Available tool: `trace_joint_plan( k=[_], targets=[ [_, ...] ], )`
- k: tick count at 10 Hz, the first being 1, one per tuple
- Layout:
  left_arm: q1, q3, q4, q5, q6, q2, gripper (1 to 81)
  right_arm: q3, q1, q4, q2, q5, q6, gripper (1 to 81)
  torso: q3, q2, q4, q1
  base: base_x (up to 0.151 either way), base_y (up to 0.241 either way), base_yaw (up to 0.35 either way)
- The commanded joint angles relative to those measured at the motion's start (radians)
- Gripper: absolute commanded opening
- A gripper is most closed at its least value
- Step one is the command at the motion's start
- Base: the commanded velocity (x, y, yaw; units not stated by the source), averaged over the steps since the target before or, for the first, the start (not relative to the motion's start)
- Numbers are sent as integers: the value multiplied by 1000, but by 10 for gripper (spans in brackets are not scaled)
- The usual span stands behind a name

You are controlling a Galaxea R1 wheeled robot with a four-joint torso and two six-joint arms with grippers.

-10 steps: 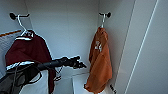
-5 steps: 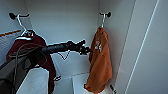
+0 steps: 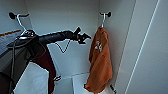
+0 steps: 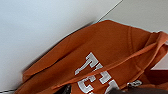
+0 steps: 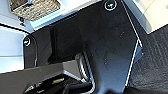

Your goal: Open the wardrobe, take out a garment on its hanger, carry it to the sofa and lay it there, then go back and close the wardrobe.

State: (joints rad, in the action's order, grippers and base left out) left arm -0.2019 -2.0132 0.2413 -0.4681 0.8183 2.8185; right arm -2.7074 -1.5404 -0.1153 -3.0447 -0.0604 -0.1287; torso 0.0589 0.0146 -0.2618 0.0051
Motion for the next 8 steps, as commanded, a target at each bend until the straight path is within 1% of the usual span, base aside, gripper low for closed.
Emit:
trace_joint_plan(
  k=[1,4,6,8],
  targets=[
    [-274,-42,161,109,10,12,811,2,38,13,-12,51,-3,811,0,0,0,0,0,0,0],
    [-303,-39,174,144,10,58,811,0,36,13,-19,53,-2,811,0,0,0,0,0,0,0],
    [-307,-42,174,198,12,82,811,0,35,13,-19,51,-3,811,0,0,0,0,0,0,0],
    [-308,-55,174,206,12,104,811,5,35,11,-19,53,-3,811,0,0,0,0,0,0,0]
  ],
)
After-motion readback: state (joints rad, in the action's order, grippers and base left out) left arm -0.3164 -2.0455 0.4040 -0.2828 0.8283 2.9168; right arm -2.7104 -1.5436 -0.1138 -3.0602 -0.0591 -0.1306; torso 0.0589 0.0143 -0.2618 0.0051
